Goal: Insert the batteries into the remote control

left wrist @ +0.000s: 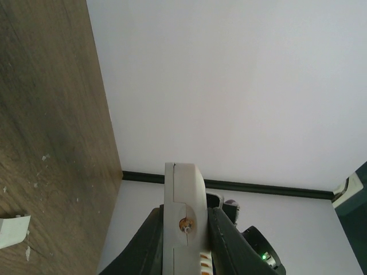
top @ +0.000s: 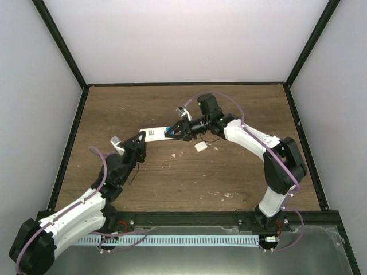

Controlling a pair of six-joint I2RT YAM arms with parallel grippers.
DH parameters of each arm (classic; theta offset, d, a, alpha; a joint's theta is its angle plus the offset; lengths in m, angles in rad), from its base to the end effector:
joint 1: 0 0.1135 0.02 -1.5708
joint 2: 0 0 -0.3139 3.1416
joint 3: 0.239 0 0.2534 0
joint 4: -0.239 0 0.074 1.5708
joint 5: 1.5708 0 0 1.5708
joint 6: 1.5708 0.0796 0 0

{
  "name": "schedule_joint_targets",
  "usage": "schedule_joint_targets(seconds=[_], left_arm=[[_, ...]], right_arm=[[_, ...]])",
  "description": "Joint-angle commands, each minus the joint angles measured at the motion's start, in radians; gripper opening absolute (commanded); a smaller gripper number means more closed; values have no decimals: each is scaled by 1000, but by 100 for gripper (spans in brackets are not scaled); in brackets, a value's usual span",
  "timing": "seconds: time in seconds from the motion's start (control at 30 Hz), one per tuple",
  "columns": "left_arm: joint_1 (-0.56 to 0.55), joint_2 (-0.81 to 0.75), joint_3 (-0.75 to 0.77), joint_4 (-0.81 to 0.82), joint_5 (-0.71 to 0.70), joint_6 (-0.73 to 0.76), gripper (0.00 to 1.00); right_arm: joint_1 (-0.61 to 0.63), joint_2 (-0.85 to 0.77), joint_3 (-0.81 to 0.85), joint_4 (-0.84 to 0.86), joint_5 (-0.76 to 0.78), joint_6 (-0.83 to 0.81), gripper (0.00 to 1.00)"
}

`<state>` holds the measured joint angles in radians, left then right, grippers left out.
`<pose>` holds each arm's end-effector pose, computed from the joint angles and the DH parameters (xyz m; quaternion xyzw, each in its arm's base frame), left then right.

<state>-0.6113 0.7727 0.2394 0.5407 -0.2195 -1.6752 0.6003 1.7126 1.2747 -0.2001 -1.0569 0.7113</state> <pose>0.1651 -0.0945 0.2602 -0.4222 0.5641 -0.6100 0.3627 0.2939 0.2852 0.3068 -0.1836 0.7827 0.5937 0.0332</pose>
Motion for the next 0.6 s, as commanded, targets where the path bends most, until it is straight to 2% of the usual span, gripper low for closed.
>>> schedule_joint_targets(seconds=[0.0,0.07,0.17,0.57], left_arm=[[-6,-6,-5,57,23,34,0],[-7,-18,-15,56,12,36,0],[-7,-39,-24,44,-3,38,0],[-5,-39,-23,52,8,76,0]], right_arm=[[10,-2,-3,36,-49,-9,33],[-2,-18,-28,79,-78,25,39],[-26,-47,-69,141,-107,81,42],[-47,-45,-78,178,-125,124,37]])
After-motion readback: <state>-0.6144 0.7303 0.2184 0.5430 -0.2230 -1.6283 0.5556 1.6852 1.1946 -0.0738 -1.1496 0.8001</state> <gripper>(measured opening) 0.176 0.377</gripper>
